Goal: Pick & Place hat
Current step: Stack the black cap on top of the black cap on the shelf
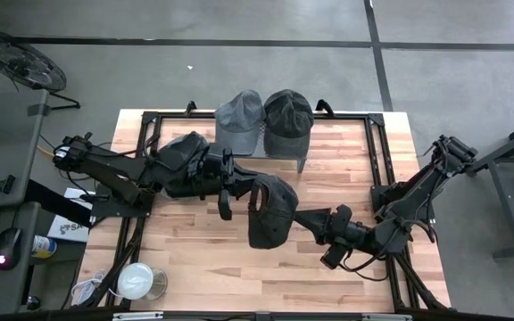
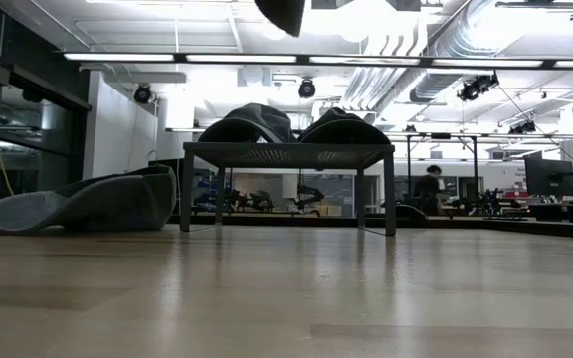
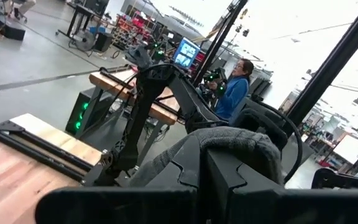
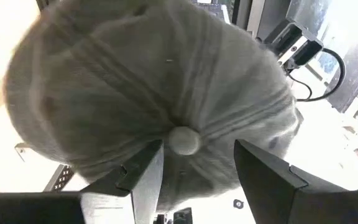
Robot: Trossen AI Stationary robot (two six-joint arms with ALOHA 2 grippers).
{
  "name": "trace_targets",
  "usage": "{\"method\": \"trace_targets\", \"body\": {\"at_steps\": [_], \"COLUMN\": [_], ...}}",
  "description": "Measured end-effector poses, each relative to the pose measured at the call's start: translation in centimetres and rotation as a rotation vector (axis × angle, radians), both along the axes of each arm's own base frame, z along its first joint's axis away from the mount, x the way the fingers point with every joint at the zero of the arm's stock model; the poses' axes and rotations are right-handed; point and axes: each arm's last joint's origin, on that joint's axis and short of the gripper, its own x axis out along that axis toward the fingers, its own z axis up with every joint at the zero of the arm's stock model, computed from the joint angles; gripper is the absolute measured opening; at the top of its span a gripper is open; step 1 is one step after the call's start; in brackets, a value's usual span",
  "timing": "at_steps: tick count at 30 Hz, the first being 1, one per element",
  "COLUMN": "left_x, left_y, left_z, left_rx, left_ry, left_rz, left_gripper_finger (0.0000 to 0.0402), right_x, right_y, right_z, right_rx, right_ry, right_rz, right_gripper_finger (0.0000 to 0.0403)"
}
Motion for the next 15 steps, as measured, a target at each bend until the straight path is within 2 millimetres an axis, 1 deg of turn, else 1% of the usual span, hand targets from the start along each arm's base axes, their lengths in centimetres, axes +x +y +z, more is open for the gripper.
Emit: {"method": "trace_targets", "body": {"at_steps": [10,15], "left_x": [0.8,1.2], "left_y": [-0.2,-0.4], "left_z": [-0.6,-1.0], "left_rx": [-0.048,-0.065], "left_ry": [0.011,0.023], "left_rz": [0.004,-0.001], "left_gripper_finger": [0.0,0.0], "right_x": [0.1,0.1], "right_y": [-0.1,-0.1], "right_z": [0.0,0.0], "right_rx": [-0.039,-0.026], "right_ry": [0.011,0.007], "right_rz": [0.007,0.016], "right_gripper_finger": [0.0191,0.0191]}}
